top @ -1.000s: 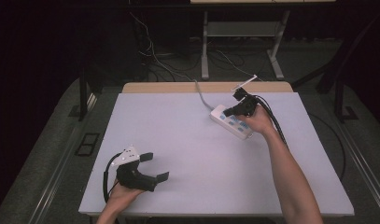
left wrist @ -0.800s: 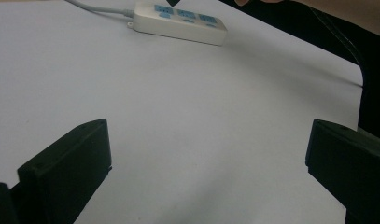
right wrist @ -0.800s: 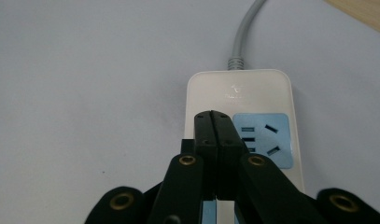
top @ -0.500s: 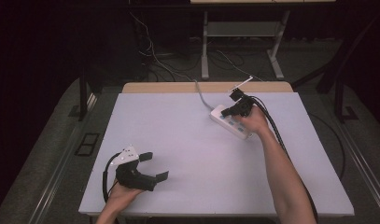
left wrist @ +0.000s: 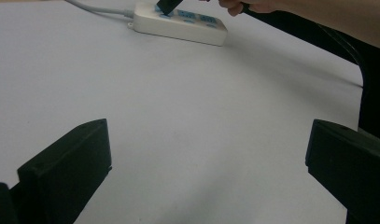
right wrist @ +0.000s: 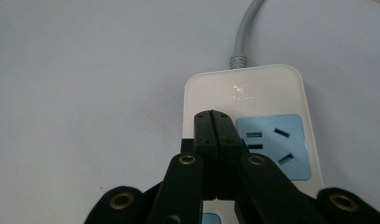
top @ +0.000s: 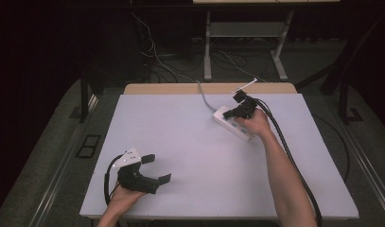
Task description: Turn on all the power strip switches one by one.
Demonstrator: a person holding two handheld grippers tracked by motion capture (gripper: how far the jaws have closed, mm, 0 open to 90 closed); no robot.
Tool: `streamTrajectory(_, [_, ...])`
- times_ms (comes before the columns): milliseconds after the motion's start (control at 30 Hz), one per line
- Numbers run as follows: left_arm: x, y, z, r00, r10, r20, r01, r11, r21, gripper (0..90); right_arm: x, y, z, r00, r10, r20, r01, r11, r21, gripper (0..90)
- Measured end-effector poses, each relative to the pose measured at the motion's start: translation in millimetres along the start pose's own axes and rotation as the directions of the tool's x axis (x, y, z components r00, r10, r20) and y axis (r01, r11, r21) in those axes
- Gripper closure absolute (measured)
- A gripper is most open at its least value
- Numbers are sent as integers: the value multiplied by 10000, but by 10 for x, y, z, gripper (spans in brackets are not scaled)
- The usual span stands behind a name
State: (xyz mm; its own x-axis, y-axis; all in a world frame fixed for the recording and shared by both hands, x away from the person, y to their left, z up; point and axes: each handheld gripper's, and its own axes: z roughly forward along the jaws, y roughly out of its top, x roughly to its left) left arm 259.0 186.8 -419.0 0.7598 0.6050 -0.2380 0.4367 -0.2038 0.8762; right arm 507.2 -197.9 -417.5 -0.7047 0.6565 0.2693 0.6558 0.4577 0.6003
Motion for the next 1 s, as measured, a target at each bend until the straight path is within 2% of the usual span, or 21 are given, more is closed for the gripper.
streamTrajectory(367, [-13, 2, 10, 10000, 21, 6, -21, 10000, 23, 0, -39, -54, 10, 9984, 443, -363, -452, 9986, -262, 900])
streamTrajectory(633, [-24, 1, 6, 10000, 32, 5, -32, 10000, 5, 0, 29, -51, 16, 9999, 106, 101, -103, 9997, -208, 900])
streamTrajectory(767, [-24, 3, -5, 10000, 24, -27, -24, 10000, -59, 0, 33, -49, 22, 9999, 2, 129, 0, 9999, -166, 900])
streamTrajectory(867, [-23, -3, -14, 10000, -36, -50, 35, 9999, -108, 0, 49, -45, 26, 9993, -267, 245, 269, 9996, -110, 900])
streamTrajectory(1000, [-15, -4, -8, 10000, -12, -49, 12, 10000, -39, 0, 30, -65, 23, 9997, -178, 151, 182, 9995, -266, 900])
